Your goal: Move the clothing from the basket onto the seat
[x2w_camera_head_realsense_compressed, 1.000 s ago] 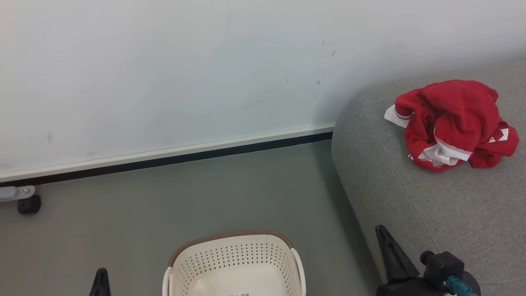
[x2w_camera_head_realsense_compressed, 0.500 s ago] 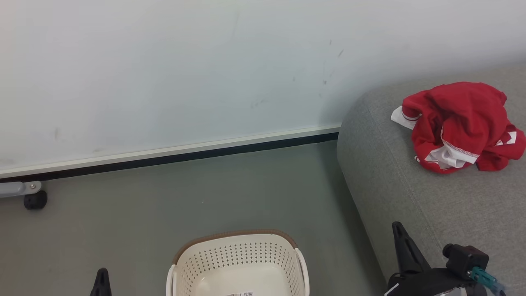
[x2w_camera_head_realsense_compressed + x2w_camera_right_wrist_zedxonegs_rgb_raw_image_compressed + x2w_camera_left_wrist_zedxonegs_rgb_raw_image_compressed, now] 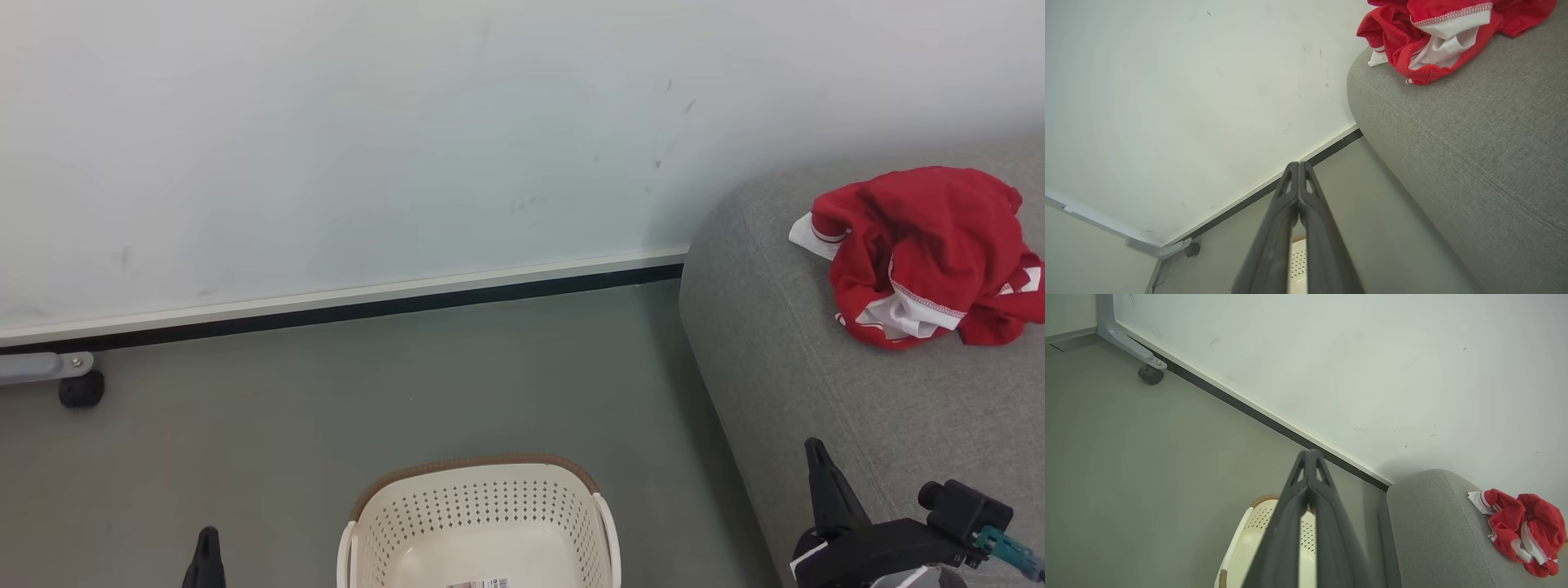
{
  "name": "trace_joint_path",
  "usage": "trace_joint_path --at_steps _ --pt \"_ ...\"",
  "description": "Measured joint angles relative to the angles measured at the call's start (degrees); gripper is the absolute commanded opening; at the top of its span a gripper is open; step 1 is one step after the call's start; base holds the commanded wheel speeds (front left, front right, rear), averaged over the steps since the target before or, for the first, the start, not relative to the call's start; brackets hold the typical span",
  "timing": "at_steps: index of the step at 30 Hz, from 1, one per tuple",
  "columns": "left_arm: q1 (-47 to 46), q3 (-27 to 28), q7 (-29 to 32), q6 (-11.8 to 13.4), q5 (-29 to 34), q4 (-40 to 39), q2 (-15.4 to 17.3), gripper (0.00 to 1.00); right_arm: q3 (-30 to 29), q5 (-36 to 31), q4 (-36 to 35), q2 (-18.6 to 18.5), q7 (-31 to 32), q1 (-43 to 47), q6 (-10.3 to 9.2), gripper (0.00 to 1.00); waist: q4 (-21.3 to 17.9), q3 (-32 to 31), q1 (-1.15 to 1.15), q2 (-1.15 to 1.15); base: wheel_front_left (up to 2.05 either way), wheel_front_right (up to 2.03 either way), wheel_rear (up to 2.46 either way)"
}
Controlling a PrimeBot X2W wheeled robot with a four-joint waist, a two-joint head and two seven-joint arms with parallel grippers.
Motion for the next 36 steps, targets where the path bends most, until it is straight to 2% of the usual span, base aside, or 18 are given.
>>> trace_joint_path --at_steps 36 --pt "-6.8 3.1 7.3 -5.3 -24.0 5.2 -2.3 0.0 -11.5 25.2 1.0 3.0 7.2 0.0 4.27 0.0 2.4 0.2 0.0 0.0 0.0 0.0 0.0"
